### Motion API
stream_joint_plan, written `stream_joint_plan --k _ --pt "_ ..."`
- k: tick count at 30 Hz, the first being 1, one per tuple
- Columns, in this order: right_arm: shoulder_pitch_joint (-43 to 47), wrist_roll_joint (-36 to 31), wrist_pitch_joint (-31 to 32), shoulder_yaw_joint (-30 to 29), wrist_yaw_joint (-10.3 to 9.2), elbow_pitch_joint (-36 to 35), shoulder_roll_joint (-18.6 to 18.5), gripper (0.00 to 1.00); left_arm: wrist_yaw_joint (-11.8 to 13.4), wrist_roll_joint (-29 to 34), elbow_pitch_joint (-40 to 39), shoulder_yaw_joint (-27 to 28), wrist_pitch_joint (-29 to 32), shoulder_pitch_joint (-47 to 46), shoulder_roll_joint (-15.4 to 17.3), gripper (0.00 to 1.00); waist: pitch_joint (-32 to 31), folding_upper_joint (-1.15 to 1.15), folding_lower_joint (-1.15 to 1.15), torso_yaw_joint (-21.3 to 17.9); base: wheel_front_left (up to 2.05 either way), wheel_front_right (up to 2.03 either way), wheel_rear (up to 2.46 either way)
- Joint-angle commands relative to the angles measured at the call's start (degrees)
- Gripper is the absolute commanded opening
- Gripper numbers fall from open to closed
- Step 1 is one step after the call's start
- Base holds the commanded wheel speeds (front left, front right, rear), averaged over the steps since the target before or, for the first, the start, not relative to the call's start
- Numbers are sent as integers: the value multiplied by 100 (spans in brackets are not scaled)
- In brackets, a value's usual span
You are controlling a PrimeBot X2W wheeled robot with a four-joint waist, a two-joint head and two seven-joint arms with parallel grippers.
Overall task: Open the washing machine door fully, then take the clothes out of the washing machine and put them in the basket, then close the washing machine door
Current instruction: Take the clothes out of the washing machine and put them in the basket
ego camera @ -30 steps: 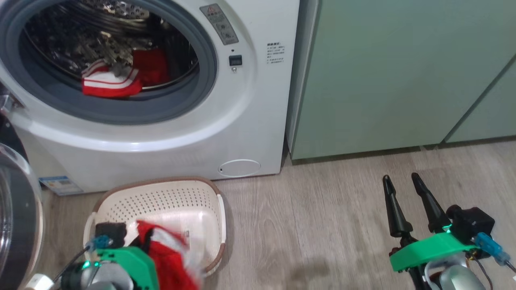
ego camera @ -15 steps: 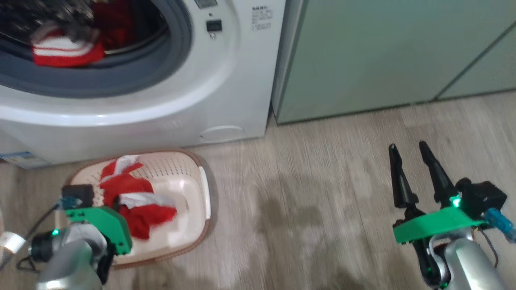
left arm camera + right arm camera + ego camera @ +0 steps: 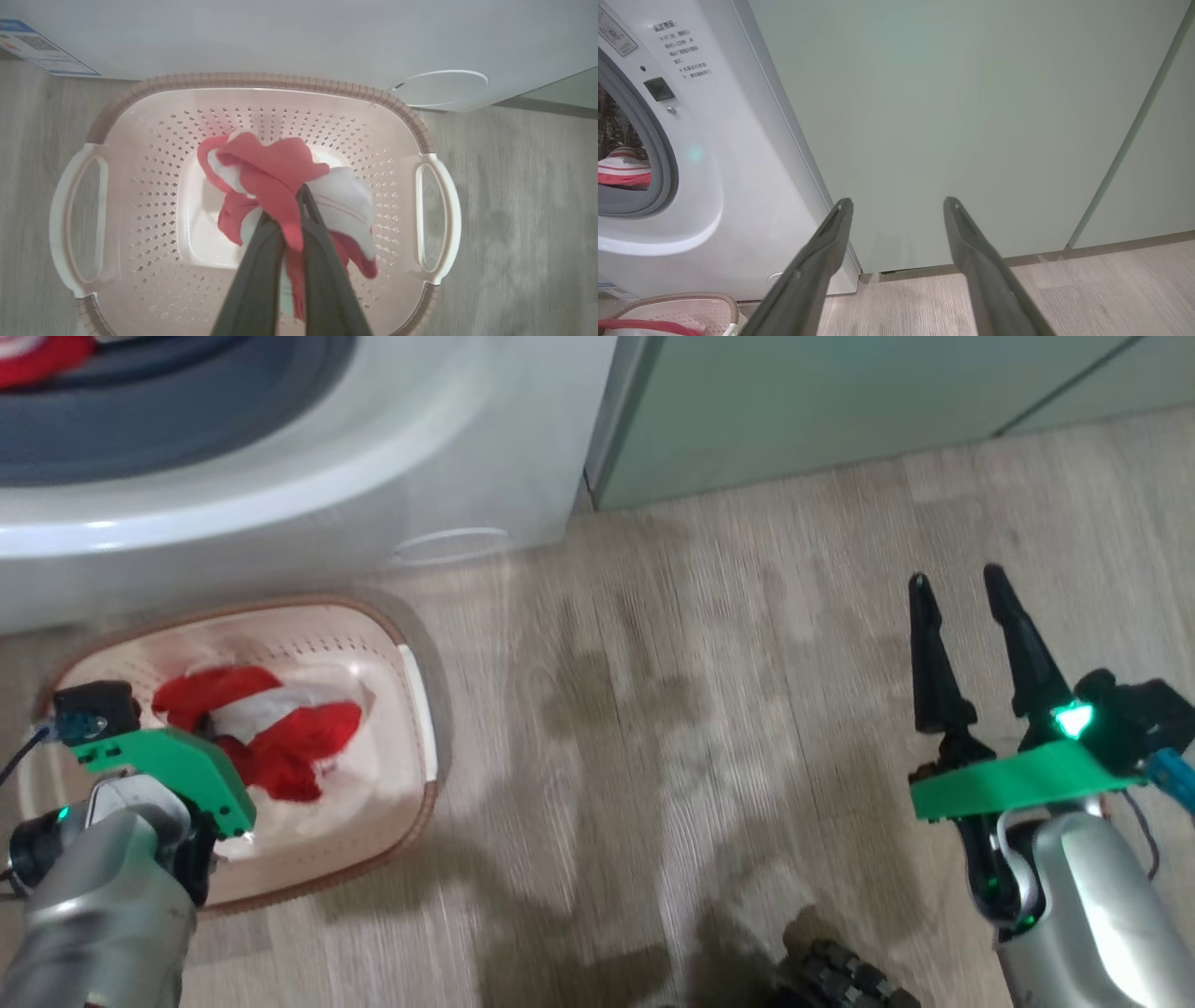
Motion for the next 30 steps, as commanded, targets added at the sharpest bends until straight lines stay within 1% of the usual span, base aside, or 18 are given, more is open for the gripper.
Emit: stream_joint_plan --k 1,4,5,6,7,8,10,11,14,17,20,22,24,30 --pt "-15 -23 -36 68 40 -191 -7 100 52 -22 -29 153 -17 -93 258 0 163 0 0 -81 0 0 0" --pt "-55 -36 -36 54 40 -203 7 100 129 -30 24 144 0 -128 255 0 212 0 0 -94 0 0 0" --pt "-63 -38 -36 50 40 -195 7 100 157 -33 35 144 -12 -135 249 36 207 0 0 -93 0 0 0" --pt "-64 -43 -36 42 40 -183 7 100 176 -29 44 133 -19 -133 239 54 189 0 0 -89 0 0 0" --pt "-56 -47 -36 27 40 -173 6 100 197 -44 51 143 -66 -119 217 89 150 0 0 -73 0 0 0" --pt "-40 -49 -36 12 40 -167 11 100 226 -76 56 173 -156 -94 193 100 100 0 0 -56 0 0 0" --pt "4 -35 -36 -4 40 -148 31 100 316 -98 64 203 -376 -9 143 100 -52 0 0 -20 0 0 0" --pt "30 -32 -36 0 40 -138 37 100 314 -92 66 199 -480 34 117 100 -143 0 0 2 0 0 0" --pt "137 -29 -36 22 40 -94 50 100 257 -78 37 204 -699 172 43 100 -467 0 0 93 0 0 0" --pt "277 -2 -36 14 40 -32 40 100 181 -10 -133 200 -767 344 -10 100 -840 0 0 238 0 0 0" --pt "414 16 -36 55 40 26 27 100 158 158 -813 367 -774 606 36 100 -1192 0 0 382 0 0 0" --pt "494 41 -36 67 40 52 26 100 143 248 -1360 645 -775 849 31 100 -1412 0 0 469 0 0 0" --pt "570 64 -36 49 40 52 32 100 98 423 -1887 912 -776 1130 14 100 -1612 0 0 548 0 0 0" --pt "839 79 -36 58 40 89 43 100 4 1086 -3142 1476 -776 1828 -101 100 -2141 0 0 719 0 0 0"
